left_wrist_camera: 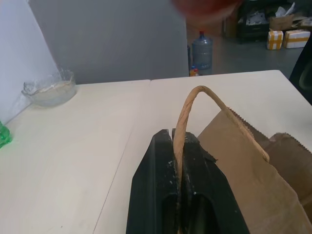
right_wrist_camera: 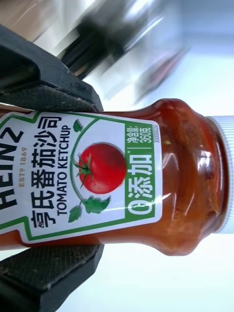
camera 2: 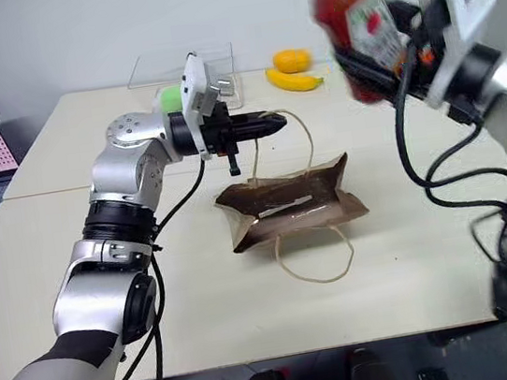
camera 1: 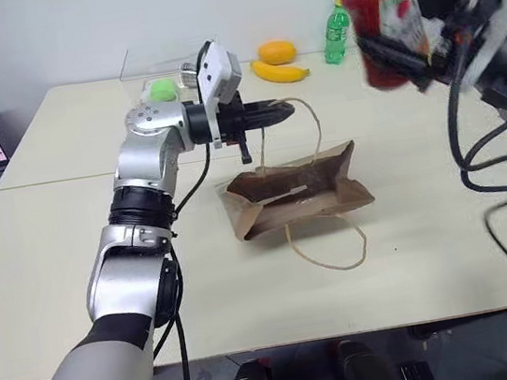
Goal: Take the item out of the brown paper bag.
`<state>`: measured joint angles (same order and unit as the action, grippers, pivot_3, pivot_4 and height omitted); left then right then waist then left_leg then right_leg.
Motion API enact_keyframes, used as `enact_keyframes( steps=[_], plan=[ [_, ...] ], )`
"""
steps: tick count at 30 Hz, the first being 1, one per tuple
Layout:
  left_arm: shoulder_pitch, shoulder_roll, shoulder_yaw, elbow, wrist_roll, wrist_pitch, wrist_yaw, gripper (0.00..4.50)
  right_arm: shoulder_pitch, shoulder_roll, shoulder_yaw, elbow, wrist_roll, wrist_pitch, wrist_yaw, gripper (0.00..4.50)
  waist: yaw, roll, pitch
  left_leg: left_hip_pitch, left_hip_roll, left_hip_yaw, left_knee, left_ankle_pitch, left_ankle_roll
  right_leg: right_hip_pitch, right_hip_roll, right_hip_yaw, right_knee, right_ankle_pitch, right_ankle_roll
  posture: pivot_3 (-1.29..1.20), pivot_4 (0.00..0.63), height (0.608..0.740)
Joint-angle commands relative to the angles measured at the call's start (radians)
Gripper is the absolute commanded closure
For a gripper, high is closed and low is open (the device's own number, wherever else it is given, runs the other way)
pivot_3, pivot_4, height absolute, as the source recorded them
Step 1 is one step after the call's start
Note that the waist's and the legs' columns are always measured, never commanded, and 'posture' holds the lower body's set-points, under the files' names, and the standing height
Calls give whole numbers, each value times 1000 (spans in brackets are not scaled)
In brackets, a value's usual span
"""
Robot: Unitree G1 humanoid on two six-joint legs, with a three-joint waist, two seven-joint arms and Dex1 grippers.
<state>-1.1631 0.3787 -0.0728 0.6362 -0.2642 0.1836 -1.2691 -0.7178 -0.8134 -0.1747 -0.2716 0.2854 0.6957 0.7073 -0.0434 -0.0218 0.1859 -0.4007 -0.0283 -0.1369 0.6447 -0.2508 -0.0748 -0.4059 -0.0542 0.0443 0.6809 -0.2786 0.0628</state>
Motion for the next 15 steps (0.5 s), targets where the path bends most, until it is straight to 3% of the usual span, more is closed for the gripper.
enact_keyframes(
  steps=[1,7,13,15],
  plan=[
    [-29,4,16,-1,3,-28,7,4500,106,-135,98,116,-194,-209,29,1274,-4,0,0,0,0,0,0,0,0,0,0,0,0,0,0,0,150,740],
    [-35,-3,15,9,5,-39,9,4500,221,-199,250,261,-317,-304,101,1274,-37,1,1,1,1,2,0,0,0,0,0,2,1,0,0,0,150,740],
    [-35,-5,15,13,6,-42,5,4500,238,-193,287,313,-346,-330,150,1274,-41,1,1,1,1,2,1,0,0,0,1,2,1,0,0,0,150,740],
    [-34,-3,15,11,6,-41,3,4500,239,-191,289,320,-346,-328,168,547,-40,1,1,1,1,2,1,0,0,0,1,2,1,0,0,0,150,740]
  ],
)
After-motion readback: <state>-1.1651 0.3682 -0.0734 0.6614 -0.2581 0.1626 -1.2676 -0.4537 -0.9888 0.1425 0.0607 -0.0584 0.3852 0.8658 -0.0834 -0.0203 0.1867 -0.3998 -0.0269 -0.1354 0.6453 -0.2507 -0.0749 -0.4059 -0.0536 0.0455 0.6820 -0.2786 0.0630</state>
